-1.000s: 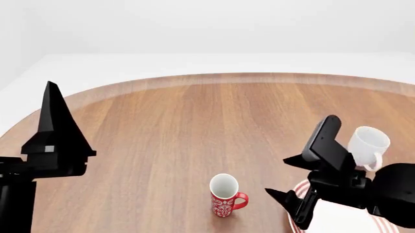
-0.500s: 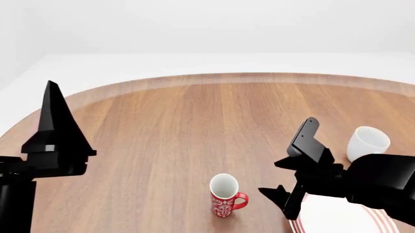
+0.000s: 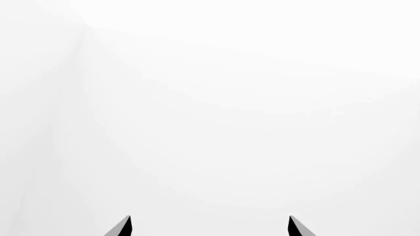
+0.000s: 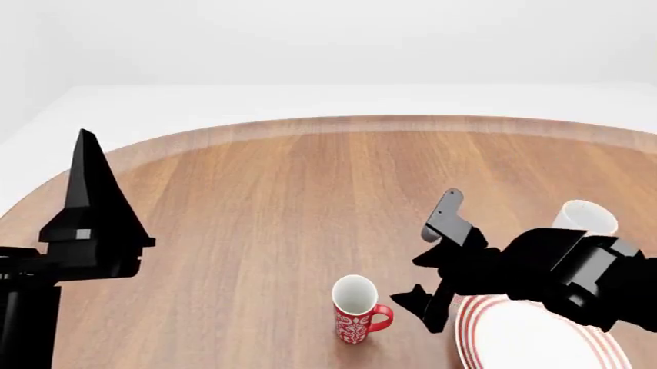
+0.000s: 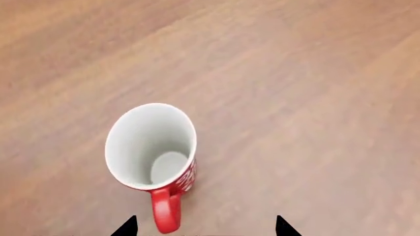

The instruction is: Pick up the red mug and put it on the plate

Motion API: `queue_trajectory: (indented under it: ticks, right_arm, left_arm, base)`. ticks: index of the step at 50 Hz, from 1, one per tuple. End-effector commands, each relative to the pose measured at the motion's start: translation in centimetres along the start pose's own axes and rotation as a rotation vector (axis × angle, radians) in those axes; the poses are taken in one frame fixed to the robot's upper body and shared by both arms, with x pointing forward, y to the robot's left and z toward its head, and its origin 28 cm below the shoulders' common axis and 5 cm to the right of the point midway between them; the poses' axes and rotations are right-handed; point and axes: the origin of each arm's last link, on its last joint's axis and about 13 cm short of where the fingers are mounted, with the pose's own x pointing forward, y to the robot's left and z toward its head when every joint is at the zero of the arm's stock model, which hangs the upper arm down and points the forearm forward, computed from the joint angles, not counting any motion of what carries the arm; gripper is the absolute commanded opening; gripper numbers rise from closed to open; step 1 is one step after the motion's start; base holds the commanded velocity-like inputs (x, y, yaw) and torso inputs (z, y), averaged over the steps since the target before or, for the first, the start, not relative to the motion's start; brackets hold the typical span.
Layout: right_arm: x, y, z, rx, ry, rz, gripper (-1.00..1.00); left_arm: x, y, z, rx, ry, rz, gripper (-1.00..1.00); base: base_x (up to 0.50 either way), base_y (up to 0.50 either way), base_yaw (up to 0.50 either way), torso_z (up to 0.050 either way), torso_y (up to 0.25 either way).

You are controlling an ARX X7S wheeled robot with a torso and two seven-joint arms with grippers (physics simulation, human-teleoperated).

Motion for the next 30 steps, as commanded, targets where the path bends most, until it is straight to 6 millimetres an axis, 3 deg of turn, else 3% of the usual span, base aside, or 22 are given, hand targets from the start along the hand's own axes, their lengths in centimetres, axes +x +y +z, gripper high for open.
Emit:
queue_trajectory:
  ticks: [1, 30]
  right_arm:
    - [1.5, -0.5, -0.3, 0.015, 0.035, 0.029, 1.0]
    - [5.9, -1.0, -1.1, -0.018, 0.099, 0.133, 1.0]
  left_arm:
    - [0.0, 0.0, 0.0, 0.0, 0.001, 0.0, 1.0]
    - [0.0, 0.0, -0.3, 0.001, 0.006, -0.001, 1.0]
  base:
    - [0.0, 0.0, 0.0, 0.0, 0.0]
    - [0.0, 0.0, 0.0, 0.0, 0.0]
